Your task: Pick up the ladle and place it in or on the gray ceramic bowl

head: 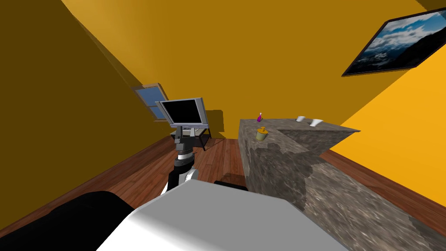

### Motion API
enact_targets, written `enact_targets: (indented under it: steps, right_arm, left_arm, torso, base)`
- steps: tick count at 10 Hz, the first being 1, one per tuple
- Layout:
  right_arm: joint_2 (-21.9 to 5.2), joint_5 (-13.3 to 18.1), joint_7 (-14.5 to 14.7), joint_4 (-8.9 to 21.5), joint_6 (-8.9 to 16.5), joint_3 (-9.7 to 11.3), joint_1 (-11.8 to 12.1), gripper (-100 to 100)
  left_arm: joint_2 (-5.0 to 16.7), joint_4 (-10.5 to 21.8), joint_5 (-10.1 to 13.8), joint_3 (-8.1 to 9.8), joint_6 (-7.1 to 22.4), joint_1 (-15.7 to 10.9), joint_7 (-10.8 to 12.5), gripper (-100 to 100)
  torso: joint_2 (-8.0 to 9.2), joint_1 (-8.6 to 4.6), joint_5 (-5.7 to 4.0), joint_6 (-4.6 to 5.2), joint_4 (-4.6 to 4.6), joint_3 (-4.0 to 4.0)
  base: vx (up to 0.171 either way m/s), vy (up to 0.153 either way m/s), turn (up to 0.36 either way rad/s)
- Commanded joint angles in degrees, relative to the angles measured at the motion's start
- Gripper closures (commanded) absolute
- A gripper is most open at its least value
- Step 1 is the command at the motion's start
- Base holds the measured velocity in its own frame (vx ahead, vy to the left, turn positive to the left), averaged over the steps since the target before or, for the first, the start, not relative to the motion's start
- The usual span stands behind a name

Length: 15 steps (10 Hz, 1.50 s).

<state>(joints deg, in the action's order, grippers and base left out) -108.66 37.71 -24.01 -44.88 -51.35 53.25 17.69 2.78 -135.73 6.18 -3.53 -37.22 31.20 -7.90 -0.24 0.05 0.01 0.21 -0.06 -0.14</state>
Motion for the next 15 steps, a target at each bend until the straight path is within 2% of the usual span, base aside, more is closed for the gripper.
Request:
enact_targets:
  steps: [1, 2, 3, 9, 10, 11, 15]
  right_arm:
    - [0.0, 0.0, 0.0, 0.0, 0.0, 0.0, 0.0, -100]
    - [0.0, 0.0, 0.0, 0.0, 0.0, 0.0, 0.0, 0]
    - [-1.6, -0.3, -0.2, -0.7, -0.9, -0.2, -0.2, -100]
    - [-8.1, -1.6, -1.0, -3.6, -4.7, -1.0, -0.9, -100]
    - [-7.2, -1.1, -0.9, -2.9, -4.5, -1.2, -1.0, -100]
    - [-7.3, -1.2, -0.8, -2.9, -4.6, -1.1, -0.9, 0]
    - [-7.3, -1.2, -0.8, -2.9, -4.6, -1.1, -0.9, 0]
  left_arm:
    - [0.0, 0.0, 0.0, 0.0, 0.0, 0.0, 0.0, 0]
    - [0.0, 0.0, 0.0, 0.0, 0.0, 0.0, 0.0, 0]
    - [0.0, 0.0, 0.0, 0.0, 0.0, 0.0, 0.0, 0]
    - [0.0, 0.0, 0.0, 0.0, 0.0, 0.0, 0.0, 0]
    - [0.0, 0.0, 0.0, 0.0, 0.0, 0.0, 0.0, 0]
    - [0.0, 0.0, 0.0, 0.0, 0.0, 0.0, 0.0, 0]
    - [0.0, 0.0, 0.0, 0.0, 0.0, 0.0, 0.0, 0]
  torso:
    - [0.0, 0.0, 0.0, 0.0, 0.0, 0.0]
    - [0.0, 0.0, 0.0, 0.0, 0.0, 0.0]
    - [0.0, 0.0, 0.0, 0.0, 0.0, 0.0]
    - [0.1, -0.02, 0.01, 0.0, 0.02, 0.06]
    - [0.11, -0.03, 0.0, 0.01, 0.03, 0.07]
    - [0.07, -0.02, -0.02, 0.01, 0.02, 0.05]
    - [0.0, 0.01, -0.01, 0.0, 0.0, 0.0]
  base:
    - [0.0, 0.0, 0.0]
    - [0.0, 0.0, 0.0]
    - [-0.014, -0.007, -0.026]
    - [-0.029, -0.016, -0.025]
    - [-0.013, -0.006, -0.004]
    - [0.0, 0.0, 0.0]
    - [0.0, 0.0, 0.0]
